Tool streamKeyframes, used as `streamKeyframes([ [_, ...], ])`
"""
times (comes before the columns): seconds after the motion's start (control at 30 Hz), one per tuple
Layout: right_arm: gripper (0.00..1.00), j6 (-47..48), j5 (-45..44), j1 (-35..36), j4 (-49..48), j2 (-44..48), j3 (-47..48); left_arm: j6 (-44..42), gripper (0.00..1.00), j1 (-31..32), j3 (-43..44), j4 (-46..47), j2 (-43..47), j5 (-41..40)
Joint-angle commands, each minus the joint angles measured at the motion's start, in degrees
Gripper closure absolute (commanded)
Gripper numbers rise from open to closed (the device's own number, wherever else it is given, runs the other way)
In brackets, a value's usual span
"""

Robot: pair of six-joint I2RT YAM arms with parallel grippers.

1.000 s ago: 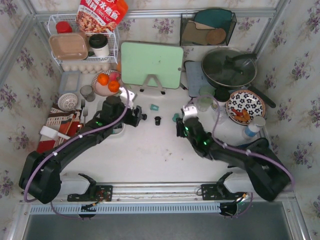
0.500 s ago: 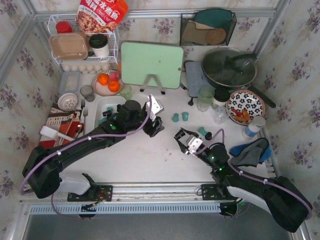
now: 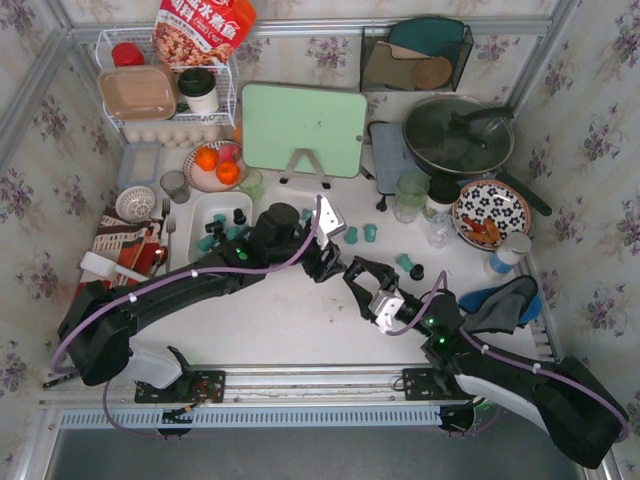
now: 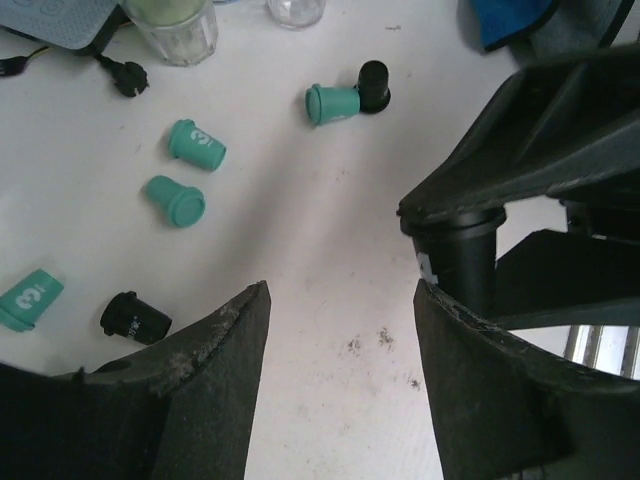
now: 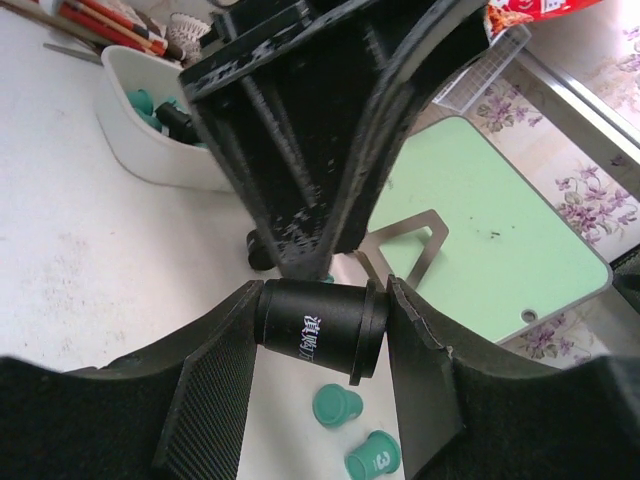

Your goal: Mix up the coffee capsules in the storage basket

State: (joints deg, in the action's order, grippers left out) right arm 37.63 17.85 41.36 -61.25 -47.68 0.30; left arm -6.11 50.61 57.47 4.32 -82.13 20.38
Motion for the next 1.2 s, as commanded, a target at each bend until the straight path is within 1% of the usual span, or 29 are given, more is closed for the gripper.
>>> streamKeyframes([
  [0.0, 0.65, 3.09, -1.00, 0.84, 0.58, -0.62, -1.35, 3.07, 0.37, 0.82, 0.45, 3.09, 0.68, 0.44],
  [0.07, 0.64, 3.23, -1.59, 1.33, 0.61, -0.96, -1.14, 3.23, 0.37, 1.06, 0.45, 2.41, 0.69, 0.45],
  [0.13, 0.65, 3.77, -2.07, 2.03, 0.85, -1.21, -0.89, 3.78, 0.37, 1.22, 0.41, 2.02, 2.67, 0.45],
  [0.3, 0.65, 4.81, -4.49, 3.12, 1.01, -1.79, -0.51, 6.06, 0.37, 2.04, -0.94, 3.84, 3.33, 2.22],
  [0.37, 0.65, 4.89, -5.14, 3.52, 0.56, -1.61, -0.49, 6.49, 0.37, 2.62, -0.94, 4.22, 2.94, 2.86],
  [0.57, 0.64, 4.91, -6.30, 4.75, 0.34, 0.66, -0.43, 6.79, 0.39, 4.05, -0.17, 3.71, 1.53, 1.32],
  [0.6, 0.63, 4.98, -6.19, 4.91, 0.78, 1.14, -0.42, 7.06, 0.39, 4.12, -0.10, 4.04, -0.08, 1.37],
  [0.73, 0.63, 5.09, -5.94, 5.30, 1.64, 2.43, -0.30, 8.60, 0.44, 4.57, 0.51, 5.54, -2.10, 1.01],
  [0.8, 0.63, 5.04, -5.74, 5.63, 1.99, 2.87, -0.30, 9.44, 0.52, 4.74, 0.53, 6.85, -2.85, 1.10],
  [0.83, 0.62, 5.01, -5.80, 5.72, 2.17, 3.00, -0.37, 9.80, 0.54, 4.82, 0.58, 7.41, -3.17, 1.30],
  [0.87, 0.61, 4.89, -5.95, 5.74, 2.30, 3.15, -0.30, 10.09, 0.59, 4.97, 0.66, 7.87, -3.47, 1.64],
  [0.9, 0.60, 4.72, -6.24, 5.82, 2.36, 3.20, -0.30, 10.33, 0.61, 5.06, 0.83, 8.05, -3.77, 1.88],
  [0.93, 0.57, 4.41, -6.56, 5.80, 2.29, 3.28, -0.30, 10.47, 0.62, 5.18, 1.00, 8.15, -4.14, 2.00],
  [1.0, 0.50, 3.69, -7.21, 5.84, 2.54, 3.57, -0.32, 10.65, 0.68, 5.29, 1.09, 8.33, -4.22, 1.66],
  [1.07, 0.42, 3.05, -8.10, 5.83, 3.09, 3.65, -0.30, 10.68, 0.73, 5.24, 0.62, 8.68, -3.59, 0.64],
  [1.1, 0.34, 2.68, -8.88, 5.77, 3.44, 3.65, -0.23, 10.79, 0.74, 5.16, 0.10, 9.13, -3.01, 0.47],
  [1.13, 0.25, 2.33, -10.07, 5.82, 3.91, 3.58, -0.19, 11.26, 0.76, 4.98, -0.29, 9.35, -2.40, -1.23],
  [1.17, 0.05, 1.77, -11.34, 5.82, 4.33, 3.56, -0.09, 11.70, 0.77, 4.49, -0.56, 9.26, -1.80, -2.01],
])
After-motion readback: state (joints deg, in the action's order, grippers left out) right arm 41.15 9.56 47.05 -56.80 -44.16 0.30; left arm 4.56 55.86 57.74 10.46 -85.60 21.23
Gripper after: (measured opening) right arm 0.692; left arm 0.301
